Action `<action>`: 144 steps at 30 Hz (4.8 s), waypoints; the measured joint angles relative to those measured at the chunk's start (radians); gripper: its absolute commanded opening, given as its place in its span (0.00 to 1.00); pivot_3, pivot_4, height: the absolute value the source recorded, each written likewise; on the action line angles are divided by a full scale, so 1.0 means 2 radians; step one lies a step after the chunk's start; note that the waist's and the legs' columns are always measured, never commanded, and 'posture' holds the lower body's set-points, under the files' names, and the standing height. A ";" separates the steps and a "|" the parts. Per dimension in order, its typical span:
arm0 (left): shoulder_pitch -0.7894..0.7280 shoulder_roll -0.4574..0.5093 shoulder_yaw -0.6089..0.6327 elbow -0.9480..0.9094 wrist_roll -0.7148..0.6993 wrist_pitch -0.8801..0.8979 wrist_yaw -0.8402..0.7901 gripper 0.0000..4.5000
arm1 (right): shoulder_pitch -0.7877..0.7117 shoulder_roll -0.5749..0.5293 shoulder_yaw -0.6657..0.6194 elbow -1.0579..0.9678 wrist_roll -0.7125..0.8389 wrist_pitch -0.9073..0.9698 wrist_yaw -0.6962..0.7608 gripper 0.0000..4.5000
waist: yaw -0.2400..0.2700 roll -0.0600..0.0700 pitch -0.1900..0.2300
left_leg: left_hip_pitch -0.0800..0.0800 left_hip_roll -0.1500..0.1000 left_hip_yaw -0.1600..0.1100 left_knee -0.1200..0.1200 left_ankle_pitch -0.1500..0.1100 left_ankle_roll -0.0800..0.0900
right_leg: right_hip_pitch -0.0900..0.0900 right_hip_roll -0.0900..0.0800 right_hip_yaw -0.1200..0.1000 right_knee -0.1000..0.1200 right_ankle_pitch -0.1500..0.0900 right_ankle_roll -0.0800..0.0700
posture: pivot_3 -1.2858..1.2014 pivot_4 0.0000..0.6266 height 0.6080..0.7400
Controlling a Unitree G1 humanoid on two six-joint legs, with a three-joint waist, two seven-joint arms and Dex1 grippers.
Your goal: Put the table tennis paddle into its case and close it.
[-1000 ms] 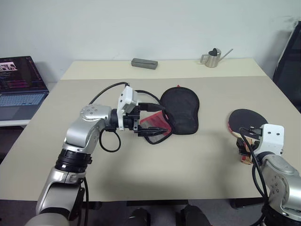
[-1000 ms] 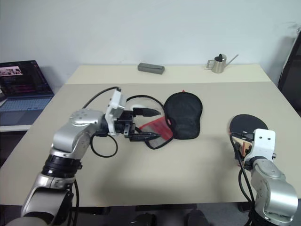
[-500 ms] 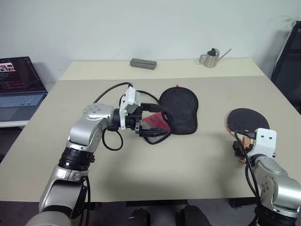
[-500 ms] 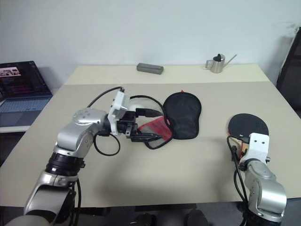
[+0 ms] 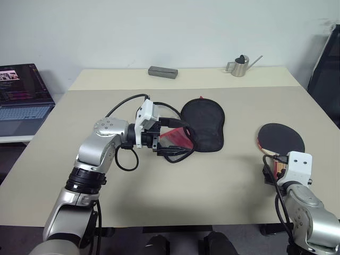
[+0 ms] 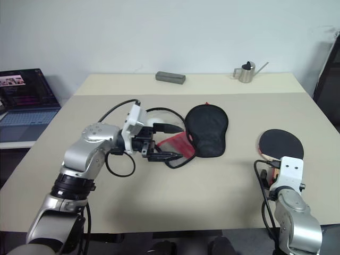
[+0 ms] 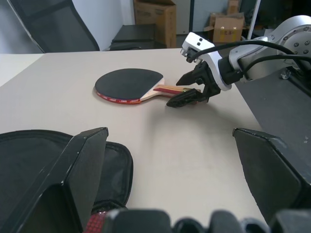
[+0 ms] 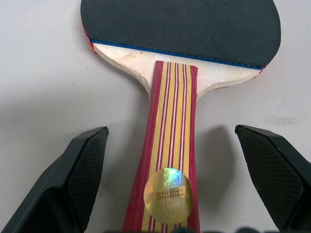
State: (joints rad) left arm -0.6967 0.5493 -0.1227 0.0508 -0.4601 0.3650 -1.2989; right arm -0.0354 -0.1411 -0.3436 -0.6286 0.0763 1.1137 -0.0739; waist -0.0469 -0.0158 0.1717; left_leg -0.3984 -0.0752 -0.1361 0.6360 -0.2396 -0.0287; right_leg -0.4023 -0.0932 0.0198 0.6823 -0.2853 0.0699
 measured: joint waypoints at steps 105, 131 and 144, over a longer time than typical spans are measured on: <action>0.027 0.086 0.067 0.042 0.026 -0.031 0.030 1.00 | -0.210 -0.093 0.065 0.243 0.027 -0.002 0.092 0.24 | -0.006 -0.003 0.003 | 0.007 0.002 0.000 -0.004 0.000 0.000 | 0.006 0.001 0.000 -0.002 0.000 -0.001 | 0.52 0.24 1.00; 0.029 0.088 0.075 0.055 0.031 -0.037 0.034 1.00 | -0.303 0.004 0.100 0.204 0.038 0.048 0.065 0.24 | -0.007 -0.002 0.004 | -0.001 0.001 0.000 -0.003 0.001 -0.002 | -0.002 0.001 0.000 -0.001 0.001 -0.001 | 0.52 0.24 1.00; 0.029 0.084 0.074 0.056 0.034 -0.042 0.035 1.00 | -0.362 0.094 0.113 0.277 0.040 0.044 0.035 0.24 | -0.007 -0.002 0.004 | -0.001 0.001 0.000 -0.003 0.002 -0.003 | -0.003 0.001 0.001 -0.001 0.001 -0.001 | 0.52 0.24 1.00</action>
State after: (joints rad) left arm -0.6377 0.7179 0.0262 0.1623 -0.3926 0.2802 -1.2283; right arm -0.7589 0.0460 -0.1168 -0.0752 0.1572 1.2012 -0.0048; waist -0.0602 -0.0204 0.1793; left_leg -0.3997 -0.0732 -0.1356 0.6293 -0.2364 -0.0340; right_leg -0.4083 -0.0917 0.0208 0.6803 -0.2839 0.0677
